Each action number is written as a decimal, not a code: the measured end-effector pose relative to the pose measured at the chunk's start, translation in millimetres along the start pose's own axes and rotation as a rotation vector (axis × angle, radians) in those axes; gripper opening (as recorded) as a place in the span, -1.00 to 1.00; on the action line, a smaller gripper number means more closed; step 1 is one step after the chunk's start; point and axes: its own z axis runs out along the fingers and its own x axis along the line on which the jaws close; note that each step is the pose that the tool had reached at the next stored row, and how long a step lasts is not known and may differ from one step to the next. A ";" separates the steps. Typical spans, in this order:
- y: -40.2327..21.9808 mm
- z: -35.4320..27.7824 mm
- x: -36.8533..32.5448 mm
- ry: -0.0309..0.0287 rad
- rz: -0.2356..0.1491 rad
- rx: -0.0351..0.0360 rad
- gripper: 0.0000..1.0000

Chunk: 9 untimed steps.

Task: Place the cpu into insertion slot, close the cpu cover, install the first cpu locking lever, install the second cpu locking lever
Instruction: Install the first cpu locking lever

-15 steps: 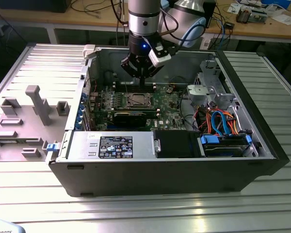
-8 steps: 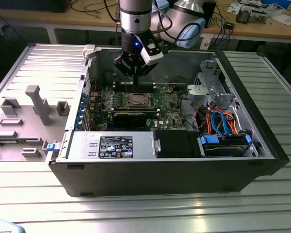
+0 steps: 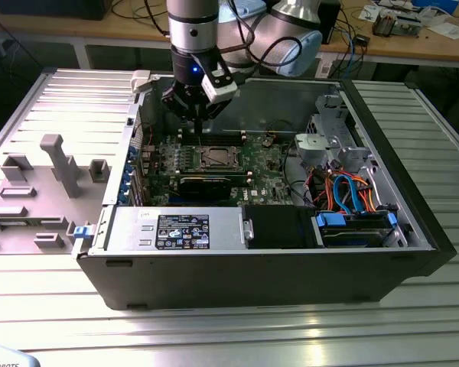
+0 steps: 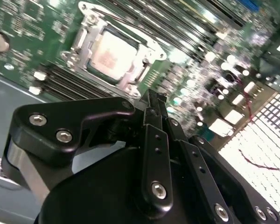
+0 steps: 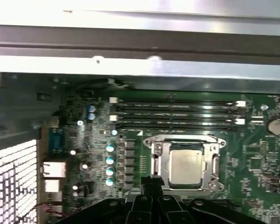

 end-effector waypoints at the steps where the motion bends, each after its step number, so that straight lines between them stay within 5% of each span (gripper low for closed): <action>1: 0.5 0.5 8.6 -0.0002 0.000 -0.0001 -0.79; 4: 3.7 1.0 10.3 0.0000 0.000 0.0001 -0.79; 9: 17.8 0.6 9.9 0.0000 0.000 0.0000 -0.79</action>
